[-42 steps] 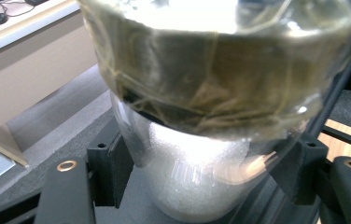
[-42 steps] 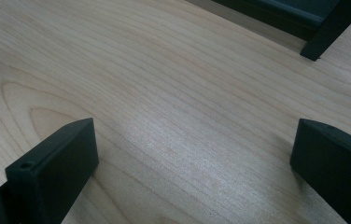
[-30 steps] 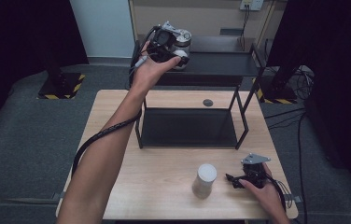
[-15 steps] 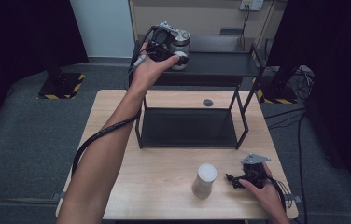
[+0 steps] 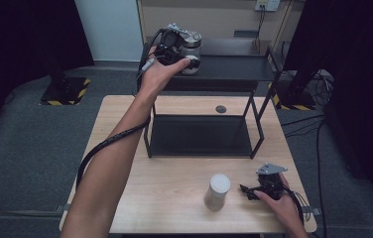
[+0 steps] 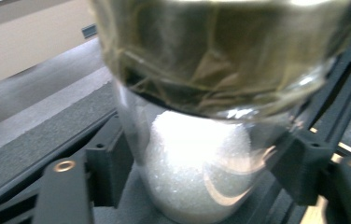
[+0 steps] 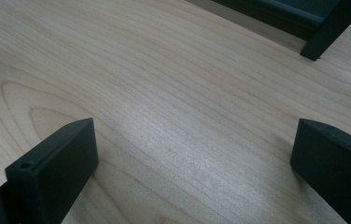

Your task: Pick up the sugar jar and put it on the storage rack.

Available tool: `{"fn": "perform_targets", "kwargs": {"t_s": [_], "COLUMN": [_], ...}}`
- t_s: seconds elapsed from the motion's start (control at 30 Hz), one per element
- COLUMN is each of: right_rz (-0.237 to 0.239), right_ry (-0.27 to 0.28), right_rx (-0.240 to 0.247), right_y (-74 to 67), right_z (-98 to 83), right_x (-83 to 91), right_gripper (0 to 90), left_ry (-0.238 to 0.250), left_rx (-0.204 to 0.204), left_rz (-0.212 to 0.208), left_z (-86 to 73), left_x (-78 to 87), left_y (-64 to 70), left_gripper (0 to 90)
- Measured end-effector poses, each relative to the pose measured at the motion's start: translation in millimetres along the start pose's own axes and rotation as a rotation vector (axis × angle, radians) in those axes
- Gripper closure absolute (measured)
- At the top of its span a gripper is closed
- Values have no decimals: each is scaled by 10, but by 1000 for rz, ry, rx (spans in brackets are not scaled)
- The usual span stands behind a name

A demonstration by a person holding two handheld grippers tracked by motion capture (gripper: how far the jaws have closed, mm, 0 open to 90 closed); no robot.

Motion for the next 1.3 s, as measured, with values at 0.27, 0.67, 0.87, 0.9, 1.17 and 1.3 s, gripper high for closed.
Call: {"fn": "perform_targets", "kwargs": {"t_s": [0.27,0.67,0.87,0.9,1.17,1.3], "right_rz": [0,0,0,0,0,0], "right_ry": [0,0,0,0,1,1], "right_rx": [0,0,0,0,0,0], "right_y": [0,0,0,0,0,0], "right_z": [0,0,0,0,-1,-1], "right_x": [0,0,0,0,-1,-1], "right_gripper": [12,12,12,12,12,12], "left_ry": [29,52,63,63,72,72], "left_rx": [-34,-39,-67,-72,-86,-94], "left_rz": [34,60,63,64,66,54], "left_z": [-21,-97,-185,-195,-318,-398], "left_x": [115,341,441,456,566,589], "left_y": [101,236,302,314,389,416], "left_gripper": [103,72,73,73,72,73]}}
Point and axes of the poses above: each handheld gripper's, and its own axes: x roughly backward along the jaws, z roughly out of its top, y roughly to its right, the point moved 7 cm from there along -x, roughly forward along the jaws, and after that the axes turned 5 degrees about x, right-handed, at the moved point
